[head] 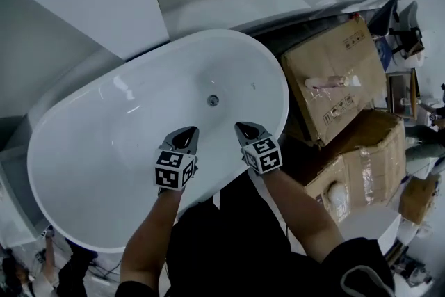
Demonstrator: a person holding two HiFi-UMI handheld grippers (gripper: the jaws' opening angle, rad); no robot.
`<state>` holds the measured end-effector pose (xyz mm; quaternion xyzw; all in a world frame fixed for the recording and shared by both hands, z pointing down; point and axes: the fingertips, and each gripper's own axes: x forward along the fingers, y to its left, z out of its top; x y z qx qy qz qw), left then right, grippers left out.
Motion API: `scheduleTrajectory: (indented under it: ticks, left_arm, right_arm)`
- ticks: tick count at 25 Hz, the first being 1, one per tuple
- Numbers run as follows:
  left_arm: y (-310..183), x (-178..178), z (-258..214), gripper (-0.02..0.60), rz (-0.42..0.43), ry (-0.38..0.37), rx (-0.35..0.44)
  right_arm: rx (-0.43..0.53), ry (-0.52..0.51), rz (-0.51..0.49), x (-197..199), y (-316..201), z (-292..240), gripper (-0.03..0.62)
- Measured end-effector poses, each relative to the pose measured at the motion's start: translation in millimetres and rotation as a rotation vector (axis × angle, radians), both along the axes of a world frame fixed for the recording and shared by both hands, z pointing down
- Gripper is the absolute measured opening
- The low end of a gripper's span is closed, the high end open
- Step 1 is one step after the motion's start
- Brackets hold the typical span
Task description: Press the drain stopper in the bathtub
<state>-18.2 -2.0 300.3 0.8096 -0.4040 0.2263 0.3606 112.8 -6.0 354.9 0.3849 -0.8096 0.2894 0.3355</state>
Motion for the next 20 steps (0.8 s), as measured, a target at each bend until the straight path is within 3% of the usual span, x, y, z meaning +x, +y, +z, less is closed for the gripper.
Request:
scheduleTrajectory:
  ticks: [5,12,20]
  left_arm:
    - [42,-21,-74,0.014,0.056,-0.050,0.061]
    - [79,-39,-146,0.015,-0.006,-0.073,0.139]
    - [100,3,-212,0.015,-0.092,-0.072,0.215]
  right_arm:
    - [0.046,-0.043,-0.065,-18,67,-97,0.014]
    - [0.190,-0.129,0.054,3,88,-196,0.014]
    - [0.306,-0.228,0.053,55,100,-271,0.014]
